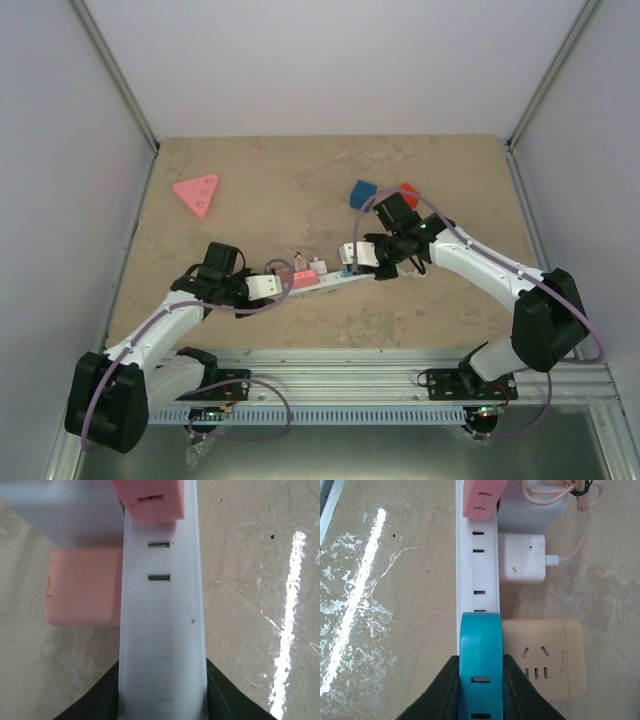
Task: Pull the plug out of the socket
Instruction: Remove the plug from the socket.
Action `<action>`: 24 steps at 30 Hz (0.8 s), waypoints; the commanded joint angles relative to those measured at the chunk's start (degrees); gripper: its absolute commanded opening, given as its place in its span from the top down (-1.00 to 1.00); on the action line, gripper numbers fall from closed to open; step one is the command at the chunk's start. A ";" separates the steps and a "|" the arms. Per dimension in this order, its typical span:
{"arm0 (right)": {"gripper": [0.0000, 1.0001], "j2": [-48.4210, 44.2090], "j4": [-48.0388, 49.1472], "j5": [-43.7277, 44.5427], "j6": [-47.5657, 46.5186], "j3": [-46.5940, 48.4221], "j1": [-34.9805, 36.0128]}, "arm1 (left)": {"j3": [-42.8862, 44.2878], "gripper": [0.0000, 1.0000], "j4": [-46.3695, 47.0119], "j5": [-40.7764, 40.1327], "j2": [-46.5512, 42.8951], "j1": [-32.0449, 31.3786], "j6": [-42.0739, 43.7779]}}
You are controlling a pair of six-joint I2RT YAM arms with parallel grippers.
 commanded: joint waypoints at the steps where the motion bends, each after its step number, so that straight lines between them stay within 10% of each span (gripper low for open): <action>1: 0.99 -3.21 1.99 -3.20 -0.82 -1.74 -3.33 | -0.38 1.00 2.99 1.55 -2.08 0.05 -0.24; 24: 0.99 -1.07 3.38 3.94 2.07 -1.02 2.54 | -0.22 1.00 3.26 1.60 -1.99 0.05 -0.76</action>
